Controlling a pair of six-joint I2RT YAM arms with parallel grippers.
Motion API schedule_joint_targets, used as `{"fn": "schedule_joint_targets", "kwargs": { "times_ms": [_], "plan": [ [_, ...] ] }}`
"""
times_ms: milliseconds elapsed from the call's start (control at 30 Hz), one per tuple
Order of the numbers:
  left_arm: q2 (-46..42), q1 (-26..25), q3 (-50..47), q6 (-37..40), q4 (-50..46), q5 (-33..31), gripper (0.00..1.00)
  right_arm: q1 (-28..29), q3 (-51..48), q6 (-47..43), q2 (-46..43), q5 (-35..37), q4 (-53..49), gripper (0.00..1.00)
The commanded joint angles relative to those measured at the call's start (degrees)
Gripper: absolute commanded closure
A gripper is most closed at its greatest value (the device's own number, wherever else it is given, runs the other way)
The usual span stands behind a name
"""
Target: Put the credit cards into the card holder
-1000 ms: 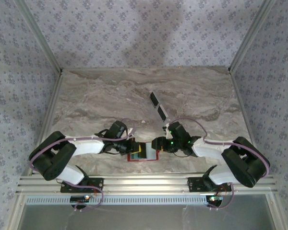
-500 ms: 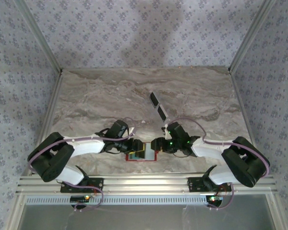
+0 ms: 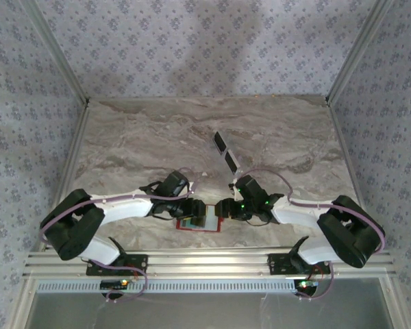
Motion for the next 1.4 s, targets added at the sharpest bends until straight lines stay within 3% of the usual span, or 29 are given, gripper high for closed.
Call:
{"fn": "schedule_joint_targets", "kwargs": {
  "times_ms": [0, 267, 400, 600, 1167, 1367],
  "plan": [
    [0.7, -1.0, 0.8, -0.7, -5.7, -1.6, 0.43, 0.2, -0.6, 0.2, -0.1, 1.0, -2.2, 0.44],
    [1.4, -3.4, 2.8, -2.5, -7.5, -4.1, 0.42, -0.1, -1.5, 1.2, -0.1, 0.3, -0.1, 0.48],
    [2.2, -5.1, 6.9, -4.3, -15.6, -8.7, 0.42, -0.3, -1.7, 1.2, -0.2, 0.1, 0.6, 0.52],
    [1.0, -8.4, 10.6, -7.4, -20.4, -13.2, 0.42, -0.9, -2.1, 0.8, 0.0, 0.2, 2.0, 0.52],
    [12.9, -13.3, 19.6, -8.8, -21.7, -12.6, 0.45, -4.3, -4.8, -1.5, -3.5, -0.8, 2.6, 0.53],
    [9.8, -13.1, 19.8, -7.8, -25.0, -15.9, 0.43, -5.7, -4.9, -2.8, -5.5, 0.7, -1.4, 0.51]
  ]
}}
